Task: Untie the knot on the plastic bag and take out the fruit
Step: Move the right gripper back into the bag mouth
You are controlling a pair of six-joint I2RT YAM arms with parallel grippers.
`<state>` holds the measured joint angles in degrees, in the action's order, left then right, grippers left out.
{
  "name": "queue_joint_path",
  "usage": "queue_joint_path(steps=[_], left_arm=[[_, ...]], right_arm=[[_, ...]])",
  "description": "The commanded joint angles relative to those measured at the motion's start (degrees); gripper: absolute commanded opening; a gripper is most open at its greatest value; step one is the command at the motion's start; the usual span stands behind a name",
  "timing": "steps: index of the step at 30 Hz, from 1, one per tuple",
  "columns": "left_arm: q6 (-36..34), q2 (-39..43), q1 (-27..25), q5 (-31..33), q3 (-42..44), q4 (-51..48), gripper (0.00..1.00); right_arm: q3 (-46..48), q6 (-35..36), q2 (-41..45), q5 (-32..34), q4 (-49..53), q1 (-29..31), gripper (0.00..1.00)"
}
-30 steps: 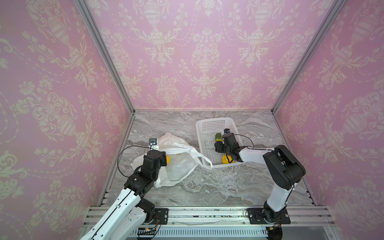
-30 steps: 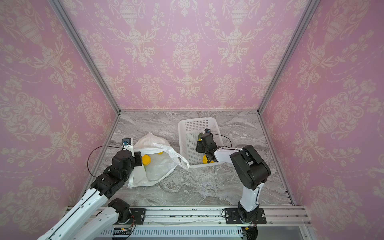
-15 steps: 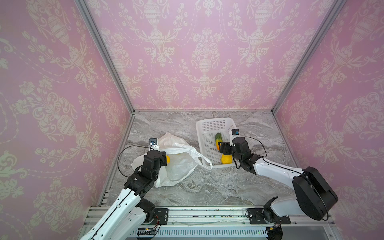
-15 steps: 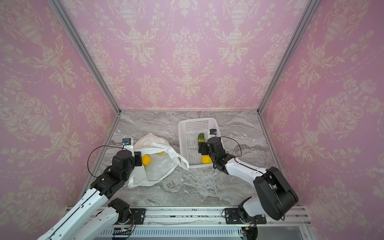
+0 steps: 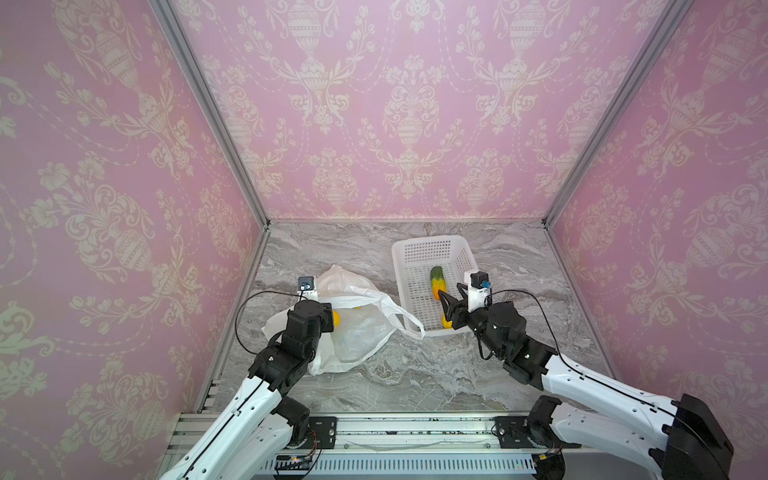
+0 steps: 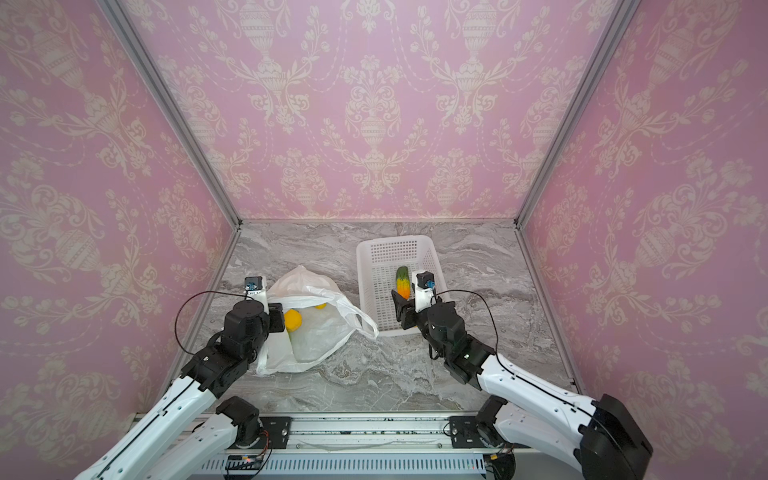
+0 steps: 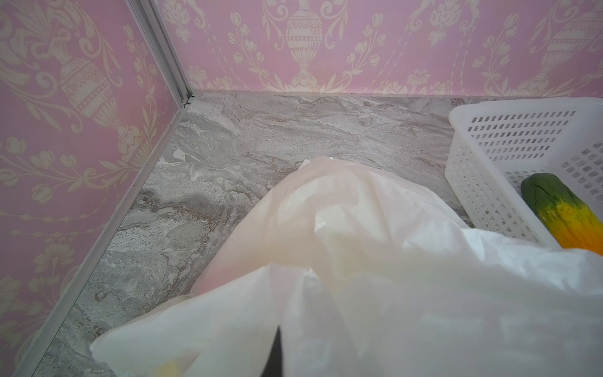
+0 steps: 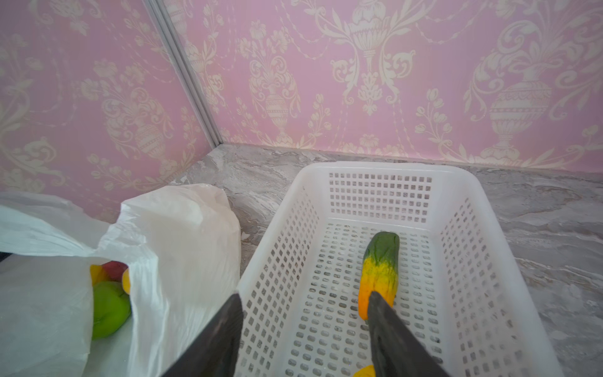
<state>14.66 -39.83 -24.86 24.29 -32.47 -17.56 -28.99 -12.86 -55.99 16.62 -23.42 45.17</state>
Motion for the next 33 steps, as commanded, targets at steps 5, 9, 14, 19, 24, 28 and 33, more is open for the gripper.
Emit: queue_joint_path(steps=[5,9,14,19,24,28,33], left_arm=[[0.24,0.90,0.43,-0.01,0.25,0.17,0.00],[0.37,1.06,0.43,-0.16,0.39,0.07,0.00],[0.53,2.00,0.43,-0.14,0.73,-0.10,0.00],[0.60,2.59,0.47,0.04,0.97,-0.19,0.00],[0.73,2.76,0.43,0.19,1.12,-0.39,0.00],[0.82,3.01,0.43,0.24,1.16,-0.53,0.00],[0.95,3.66,0.43,0.22,1.38,-0.57,0.00]], right_arm=[[-4.01,10.66,-6.76,-6.88,-4.55,10.97,0.54],[-10.23,13.29,-16.81,-9.17,-3.73,16.34,0.52],[-17.34,15.30,-28.80,-11.13,-3.35,21.01,0.47],[-18.70,15.54,-37.04,-15.02,-9.97,22.16,0.45],[-20.22,14.17,-44.60,-15.01,-15.38,21.74,0.41],[-23.95,9.20,-51.57,-18.27,-16.73,19.31,0.39],[-29.10,2.98,-57.92,-20.59,-16.42,15.80,0.41]])
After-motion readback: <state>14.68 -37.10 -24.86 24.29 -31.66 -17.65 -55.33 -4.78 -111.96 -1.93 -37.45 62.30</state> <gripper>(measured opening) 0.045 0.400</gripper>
